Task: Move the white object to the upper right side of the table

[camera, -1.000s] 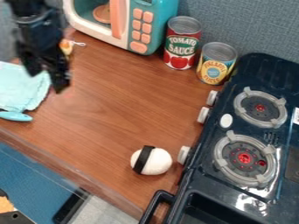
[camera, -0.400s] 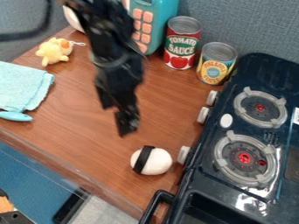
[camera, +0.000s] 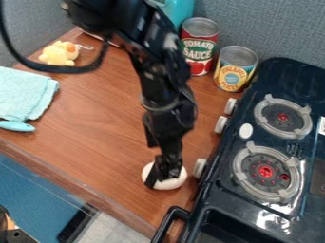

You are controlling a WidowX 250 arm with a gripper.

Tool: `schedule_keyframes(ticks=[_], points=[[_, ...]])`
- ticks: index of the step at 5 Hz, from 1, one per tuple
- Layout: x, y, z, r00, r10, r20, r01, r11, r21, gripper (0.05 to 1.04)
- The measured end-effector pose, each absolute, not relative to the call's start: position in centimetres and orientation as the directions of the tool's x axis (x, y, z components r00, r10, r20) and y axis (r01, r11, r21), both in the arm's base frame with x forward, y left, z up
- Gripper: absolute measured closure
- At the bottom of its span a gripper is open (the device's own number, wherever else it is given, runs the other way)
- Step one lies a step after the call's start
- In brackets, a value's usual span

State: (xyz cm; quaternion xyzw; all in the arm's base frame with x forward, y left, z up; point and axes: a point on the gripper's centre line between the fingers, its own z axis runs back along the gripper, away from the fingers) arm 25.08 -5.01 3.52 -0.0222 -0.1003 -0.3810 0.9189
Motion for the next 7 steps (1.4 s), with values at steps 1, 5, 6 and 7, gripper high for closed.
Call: schedule_keyframes(ticks=[1,5,6,7], points=[[25.4,-5.7,1.8,0.649,-0.741,0.174,0.753,0.658,-0.004,0.084],[24.9,-2.9,2.6,0.695,-0.713,0.093,0.715,0.699,0.022,0.514],[26.2,-1.5,4.6,0.717,-0.687,0.121,0.687,0.725,0.050,0.514],[29.6,-1.2,7.6,0.694,-0.700,0.169,0.690,0.714,0.120,0.514]])
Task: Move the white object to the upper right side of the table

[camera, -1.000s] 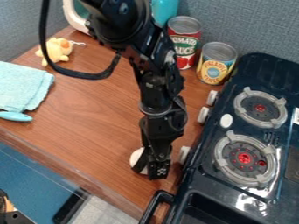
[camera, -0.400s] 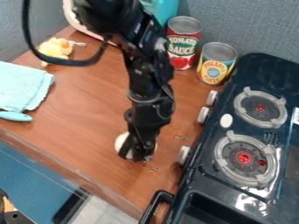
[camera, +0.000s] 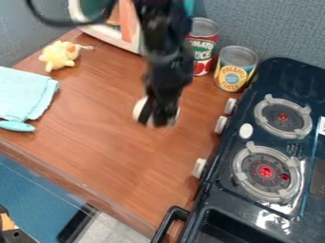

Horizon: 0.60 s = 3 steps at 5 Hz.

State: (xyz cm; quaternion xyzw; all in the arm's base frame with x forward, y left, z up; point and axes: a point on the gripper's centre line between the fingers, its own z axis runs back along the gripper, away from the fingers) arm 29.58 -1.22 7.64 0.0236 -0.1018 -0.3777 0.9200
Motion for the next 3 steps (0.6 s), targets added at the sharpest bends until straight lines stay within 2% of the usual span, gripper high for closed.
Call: schedule_keyframes(ticks=[1,2,3], points=[[33.6,-0.4,9.0,0.677,-0.720,0.151,0.693,0.693,0.198,0.514],[36.8,-0.3,8.9,0.667,-0.718,0.201,0.684,0.696,0.218,0.514],[38.6,0.5,7.4,0.679,-0.713,0.176,0.664,0.699,0.265,0.514]])
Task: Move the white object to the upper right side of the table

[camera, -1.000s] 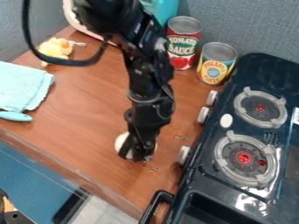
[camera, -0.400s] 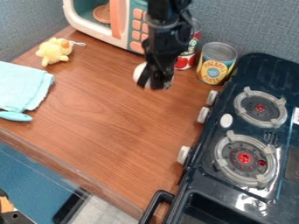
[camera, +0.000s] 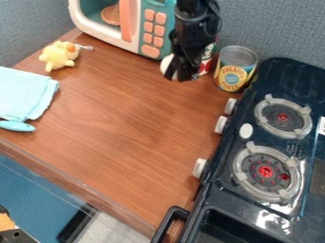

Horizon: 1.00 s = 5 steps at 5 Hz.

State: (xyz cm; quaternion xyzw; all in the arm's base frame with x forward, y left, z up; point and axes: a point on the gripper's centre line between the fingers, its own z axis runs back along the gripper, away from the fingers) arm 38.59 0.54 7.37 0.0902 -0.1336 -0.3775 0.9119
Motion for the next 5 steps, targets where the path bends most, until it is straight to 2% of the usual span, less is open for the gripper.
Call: schedule_keyframes(ticks=[2,3,4,5], points=[[39.8,1.0,4.8,0.695,-0.700,0.166,0.618,0.699,0.360,0.514],[39.2,1.2,3.8,0.699,-0.698,0.158,0.612,0.697,0.373,0.514],[38.6,1.0,2.2,0.705,-0.694,0.143,0.622,0.703,0.346,0.514],[38.6,0.9,2.2,0.704,-0.692,0.161,0.625,0.711,0.323,0.442]])
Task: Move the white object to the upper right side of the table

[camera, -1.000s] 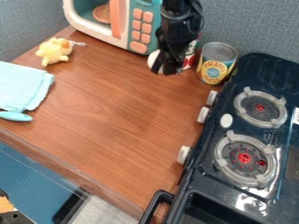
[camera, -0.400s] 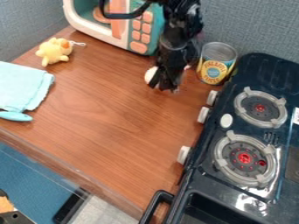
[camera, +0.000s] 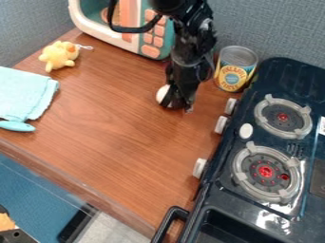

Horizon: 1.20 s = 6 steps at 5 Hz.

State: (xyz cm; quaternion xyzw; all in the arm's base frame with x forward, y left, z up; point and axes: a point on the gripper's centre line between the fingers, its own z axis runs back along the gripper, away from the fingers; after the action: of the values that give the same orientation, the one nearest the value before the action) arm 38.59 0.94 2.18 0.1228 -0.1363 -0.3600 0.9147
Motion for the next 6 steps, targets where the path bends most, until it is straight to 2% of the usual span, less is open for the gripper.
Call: schedule_keyframes(ticks=[1,2,4,6], points=[[38.3,1.2,2.1,0.710,-0.687,0.158,0.632,0.719,0.289,0.151],[37.8,1.1,2.1,0.712,-0.689,0.136,0.642,0.717,0.273,0.074],[37.5,1.8,8.0,0.729,-0.653,0.205,0.583,0.750,0.313,0.084],[37.5,1.9,8.4,0.727,-0.654,0.209,0.581,0.749,0.319,0.084]])
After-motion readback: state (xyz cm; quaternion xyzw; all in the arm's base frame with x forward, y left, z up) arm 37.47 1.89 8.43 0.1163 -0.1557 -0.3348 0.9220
